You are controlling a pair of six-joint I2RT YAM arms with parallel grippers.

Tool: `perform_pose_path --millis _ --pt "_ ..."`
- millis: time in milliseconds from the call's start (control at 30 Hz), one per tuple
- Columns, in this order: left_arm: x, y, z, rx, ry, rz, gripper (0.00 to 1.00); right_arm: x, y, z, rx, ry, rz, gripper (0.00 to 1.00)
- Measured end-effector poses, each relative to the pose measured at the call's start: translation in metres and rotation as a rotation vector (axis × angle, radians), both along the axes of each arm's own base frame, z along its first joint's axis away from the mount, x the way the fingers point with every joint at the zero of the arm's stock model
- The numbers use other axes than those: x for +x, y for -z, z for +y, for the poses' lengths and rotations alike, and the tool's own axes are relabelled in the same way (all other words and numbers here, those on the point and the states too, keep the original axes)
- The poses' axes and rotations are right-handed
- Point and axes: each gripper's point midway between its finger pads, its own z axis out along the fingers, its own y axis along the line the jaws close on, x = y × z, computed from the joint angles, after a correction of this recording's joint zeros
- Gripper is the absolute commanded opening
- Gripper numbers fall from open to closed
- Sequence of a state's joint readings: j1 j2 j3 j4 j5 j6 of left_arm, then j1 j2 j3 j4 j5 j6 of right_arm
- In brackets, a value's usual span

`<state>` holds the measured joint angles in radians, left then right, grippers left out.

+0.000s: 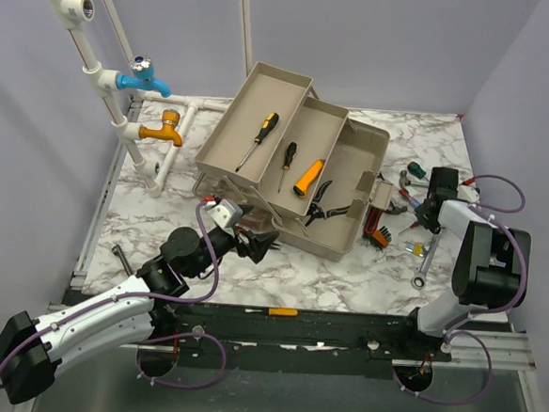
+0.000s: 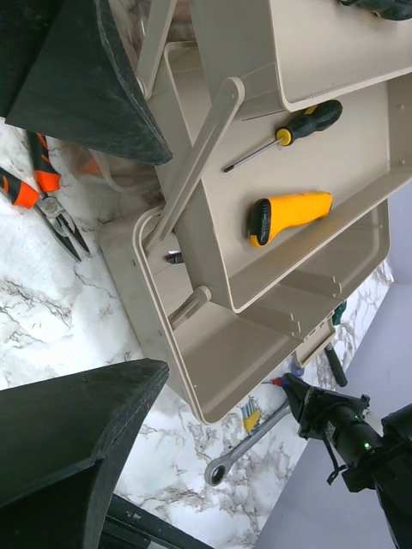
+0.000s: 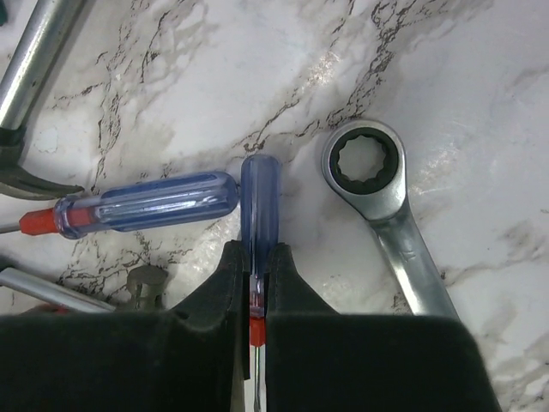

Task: Pack the tool kit

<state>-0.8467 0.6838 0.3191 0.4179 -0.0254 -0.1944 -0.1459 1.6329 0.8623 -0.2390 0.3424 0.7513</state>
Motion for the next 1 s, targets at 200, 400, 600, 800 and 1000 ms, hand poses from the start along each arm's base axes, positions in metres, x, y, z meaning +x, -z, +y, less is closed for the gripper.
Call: perform_pose_path --millis 200,400,600,800,1000 --pt "0.0 0.001 0.0 0.004 0.0 0.003 0.99 -0.004 -0.028 0.001 -0.008 -0.001 -0.046 0.01" --pt "0.001 0.004 -0.001 0.011 0.0 0.01 0.99 0.002 -0.09 0.004 -0.027 -0.038 -0.219 0.01" --pt "0.001 0.004 -0.001 0.01 0.0 0.008 0.99 0.003 -0.137 0.022 0.006 -0.142 -0.362 0.01" --pt "0.001 0.003 -0.001 0.007 0.0 0.006 0.99 0.001 -0.175 0.043 0.043 -0.249 -0.484 0.01" --pt "0.001 0.003 -0.001 0.006 0.001 0.005 0.99 0.001 -0.191 0.065 0.106 -0.355 -0.539 0.01"
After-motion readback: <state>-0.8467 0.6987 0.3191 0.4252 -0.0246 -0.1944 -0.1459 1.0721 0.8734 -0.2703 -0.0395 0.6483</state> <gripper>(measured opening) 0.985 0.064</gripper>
